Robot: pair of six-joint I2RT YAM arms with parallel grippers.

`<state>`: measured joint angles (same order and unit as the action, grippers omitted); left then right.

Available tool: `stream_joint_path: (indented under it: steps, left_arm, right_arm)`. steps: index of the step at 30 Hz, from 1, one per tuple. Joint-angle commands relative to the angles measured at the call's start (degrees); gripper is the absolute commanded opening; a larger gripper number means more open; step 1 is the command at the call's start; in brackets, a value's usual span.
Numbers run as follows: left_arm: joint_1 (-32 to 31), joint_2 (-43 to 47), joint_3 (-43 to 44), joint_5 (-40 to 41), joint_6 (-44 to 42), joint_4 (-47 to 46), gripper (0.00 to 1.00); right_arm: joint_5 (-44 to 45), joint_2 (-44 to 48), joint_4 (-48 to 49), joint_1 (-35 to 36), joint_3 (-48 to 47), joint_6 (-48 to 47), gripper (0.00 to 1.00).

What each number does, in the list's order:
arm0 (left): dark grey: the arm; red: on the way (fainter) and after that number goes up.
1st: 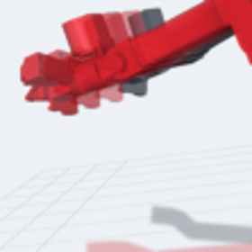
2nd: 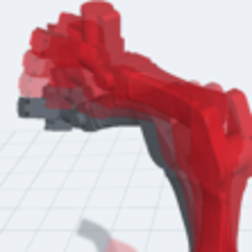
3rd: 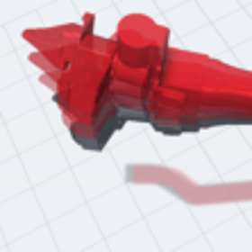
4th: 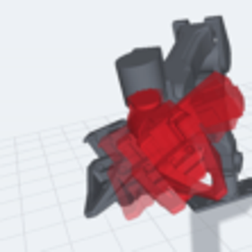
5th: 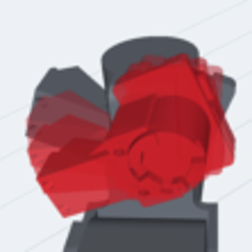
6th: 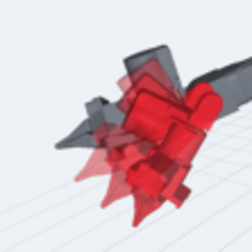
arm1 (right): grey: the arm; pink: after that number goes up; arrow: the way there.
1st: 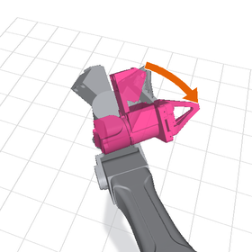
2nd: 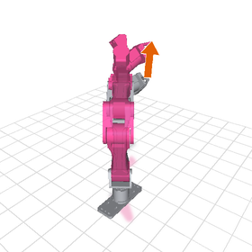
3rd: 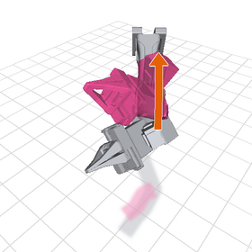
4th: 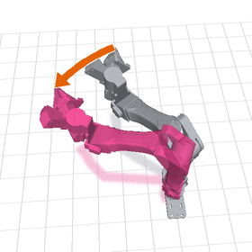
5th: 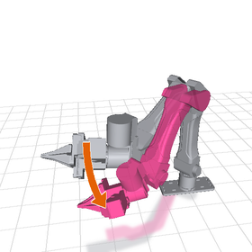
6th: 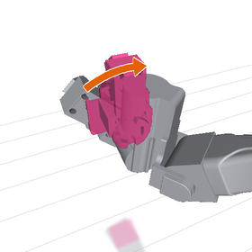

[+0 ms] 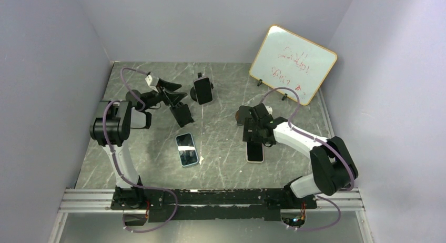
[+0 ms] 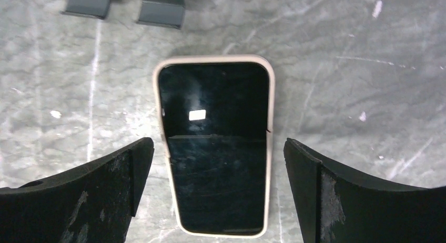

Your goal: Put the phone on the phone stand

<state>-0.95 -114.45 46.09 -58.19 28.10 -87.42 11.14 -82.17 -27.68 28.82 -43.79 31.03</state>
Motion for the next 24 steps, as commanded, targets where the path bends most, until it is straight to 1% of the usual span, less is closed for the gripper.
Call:
stream_joint_path:
  steps: [1, 8, 12, 13, 14, 16, 17, 21, 23, 24]
  left_arm:
    - [0.6, -1.23, -0.15, -1.76, 2.71, -17.35, 0.69]
    - [0.73, -0.87, -1.19, -2.4, 2.18, -17.38, 0.69]
    - [0.77, -0.86, -0.91, -2.76, 2.65, -17.35, 0.69]
    - [0.77, -0.9, -0.91, -2.82, 2.67, -17.35, 0.69]
    - [0.77, -0.88, -0.98, -2.8, 2.73, -17.35, 0.69]
    - [0.77, -0.71, -1.16, -2.88, 2.76, -17.4, 0.69]
    - [0.77, -0.69, -1.25, -2.95, 2.8, -17.35, 0.69]
    - [0.77, -0.51, -1.44, -3.19, 3.01, -17.35, 0.69]
    - [0.77, -0.59, -1.44, -3.22, 3.05, -17.42, 0.69]
    - [0.77, -0.59, -1.51, -3.3, 3.09, -17.38, 0.69]
  right_arm:
    - [-2.12, -0.76, 4.85, -0.25, 0.08, -0.36, 0.99]
    - [-0.01, -3.52, 4.88, -0.25, 0.91, -0.99, 0.98]
    - [1.82, -3.52, 4.0, -0.13, 1.25, -1.05, 0.94]
    - [2.21, -3.61, 3.69, -0.05, 1.27, -1.26, 0.91]
    - [2.63, -3.69, 3.48, 0.04, 1.36, -1.39, 0.86]
    - [3.0, -3.7, 3.45, 0.24, 1.77, -1.48, 0.7]
    - [2.95, -3.82, 3.53, 0.36, 2.13, -1.53, 0.65]
    - [3.79, -5.6, 3.6, 1.6, 1.88, -1.54, 0.57]
    - [4.88, -6.31, 3.52, 2.98, 1.22, -1.49, 0.46]
    - [5.16, -6.14, 3.75, 3.61, 1.03, -1.35, 0.43]
